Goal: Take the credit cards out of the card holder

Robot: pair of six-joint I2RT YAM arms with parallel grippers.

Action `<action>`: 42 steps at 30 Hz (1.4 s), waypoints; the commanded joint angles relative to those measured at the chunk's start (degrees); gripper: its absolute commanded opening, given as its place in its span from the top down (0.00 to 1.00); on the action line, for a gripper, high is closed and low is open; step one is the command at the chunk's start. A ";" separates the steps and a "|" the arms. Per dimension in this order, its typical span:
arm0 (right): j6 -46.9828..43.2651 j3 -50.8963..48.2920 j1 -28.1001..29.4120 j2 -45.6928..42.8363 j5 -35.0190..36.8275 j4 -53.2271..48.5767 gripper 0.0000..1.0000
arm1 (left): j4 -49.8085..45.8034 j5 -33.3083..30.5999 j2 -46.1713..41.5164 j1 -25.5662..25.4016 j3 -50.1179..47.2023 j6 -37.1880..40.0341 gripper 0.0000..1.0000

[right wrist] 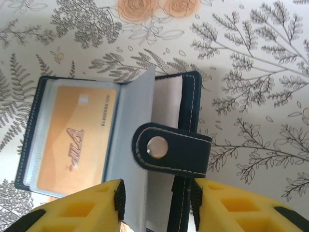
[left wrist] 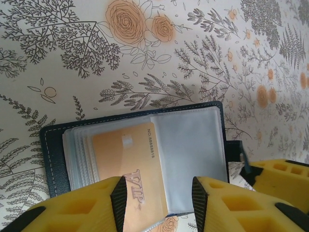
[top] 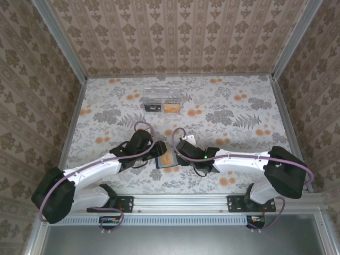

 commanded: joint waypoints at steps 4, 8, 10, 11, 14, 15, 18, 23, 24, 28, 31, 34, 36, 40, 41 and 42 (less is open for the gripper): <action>-3.83 6.51 -0.36 1.57 1.73 -6.85 0.58 | 1.98 -0.38 0.12 -0.47 -1.88 -0.05 0.57; -4.18 8.16 -0.44 1.98 0.83 -7.56 0.64 | 2.96 -0.46 0.38 -0.60 -2.71 -0.40 0.58; -4.35 8.18 -0.45 1.90 -1.36 -6.00 0.68 | 2.67 -0.83 0.13 -0.60 -2.89 -0.57 0.58; -4.34 8.08 -0.44 1.95 -2.48 -5.41 0.71 | 2.36 -1.07 -0.17 -0.55 -2.97 -0.58 0.58; -4.38 7.91 -1.26 2.73 -7.88 -2.49 0.77 | 0.78 -2.22 -1.30 -0.57 -3.07 -0.50 0.59; -4.39 7.80 -1.85 3.22 -10.17 -1.41 0.78 | 0.35 -2.53 -1.66 -0.55 -3.24 -0.49 0.59; -3.92 7.81 -3.70 5.12 -15.38 0.71 0.79 | 0.20 -2.85 -2.16 -0.56 -4.01 -0.67 0.63; -3.55 7.66 -6.18 8.30 -20.86 3.40 0.79 | 1.30 -2.42 -0.83 -0.57 -4.60 -0.93 0.83; -3.33 7.59 -6.79 8.95 -21.90 3.96 0.79 | 1.50 -2.26 -0.28 -0.60 -4.49 -0.76 0.86; -2.05 7.11 -8.73 11.27 -26.21 6.75 0.77 | 2.88 -1.45 2.27 -0.60 -4.08 -0.50 0.89; -1.23 6.82 -9.80 12.59 -28.08 8.13 0.77 | 2.84 -1.45 4.08 -0.60 -3.86 -0.55 0.90; -0.87 6.67 -10.37 13.66 -29.16 8.77 0.77 | 2.25 -1.40 5.28 -0.56 -3.91 -0.84 0.92; -0.36 6.42 -10.68 14.13 -29.52 9.17 0.77 | 1.85 -1.49 5.61 -0.58 -4.01 -0.90 0.92; 0.45 5.60 -11.18 14.75 -29.68 9.92 0.75 | 1.52 -1.68 6.46 -0.64 -4.21 -1.15 0.92; 0.60 5.52 -11.33 14.97 -29.70 10.16 0.75 | 1.52 -1.67 6.80 -0.77 -4.14 -1.26 0.92; 0.73 5.35 -11.39 15.28 -30.01 10.43 0.75 | 1.52 -1.66 7.36 -0.86 -4.05 -1.27 0.92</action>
